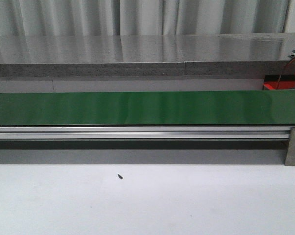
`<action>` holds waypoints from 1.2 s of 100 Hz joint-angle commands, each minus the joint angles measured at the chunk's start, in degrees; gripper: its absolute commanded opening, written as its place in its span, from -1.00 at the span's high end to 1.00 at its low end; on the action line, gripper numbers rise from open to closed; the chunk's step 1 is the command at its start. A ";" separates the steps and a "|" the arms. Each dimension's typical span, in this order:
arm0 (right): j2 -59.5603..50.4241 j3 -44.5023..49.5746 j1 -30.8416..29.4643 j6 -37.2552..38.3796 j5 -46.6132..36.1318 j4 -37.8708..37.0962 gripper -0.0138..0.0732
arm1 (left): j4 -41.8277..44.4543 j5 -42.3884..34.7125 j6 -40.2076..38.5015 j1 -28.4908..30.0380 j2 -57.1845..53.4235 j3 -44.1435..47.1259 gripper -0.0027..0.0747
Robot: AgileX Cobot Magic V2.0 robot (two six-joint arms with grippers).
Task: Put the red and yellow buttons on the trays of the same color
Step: 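Grasp another red button on the table with the left gripper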
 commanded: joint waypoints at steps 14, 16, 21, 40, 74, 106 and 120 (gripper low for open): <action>-0.59 -1.45 0.02 -0.37 -4.21 0.73 0.84 | -0.23 -1.26 0.04 0.14 -3.33 -1.77 0.27; -0.59 -1.45 0.02 -0.37 -4.21 0.73 0.84 | -0.20 -1.14 0.04 0.14 -3.33 -1.90 0.31; -0.59 -1.45 0.02 -0.37 -4.21 0.73 0.84 | -0.20 -1.05 0.04 0.14 -3.33 -1.99 0.40; -0.59 -1.45 0.02 -0.37 -4.21 0.73 0.84 | -0.20 0.82 0.04 0.14 -5.47 -3.03 0.63; -0.59 -1.45 0.02 -0.37 -4.21 0.73 0.84 | -1.49 7.17 0.04 -0.19 -15.42 -3.03 0.68; -0.59 -1.45 0.02 -0.37 -4.21 0.73 0.84 | -1.70 14.05 0.46 -6.41 -21.30 -2.90 0.68; -0.59 -1.45 0.02 -0.37 -4.09 0.73 0.84 | -1.87 15.19 0.46 -8.60 -21.59 -1.89 0.68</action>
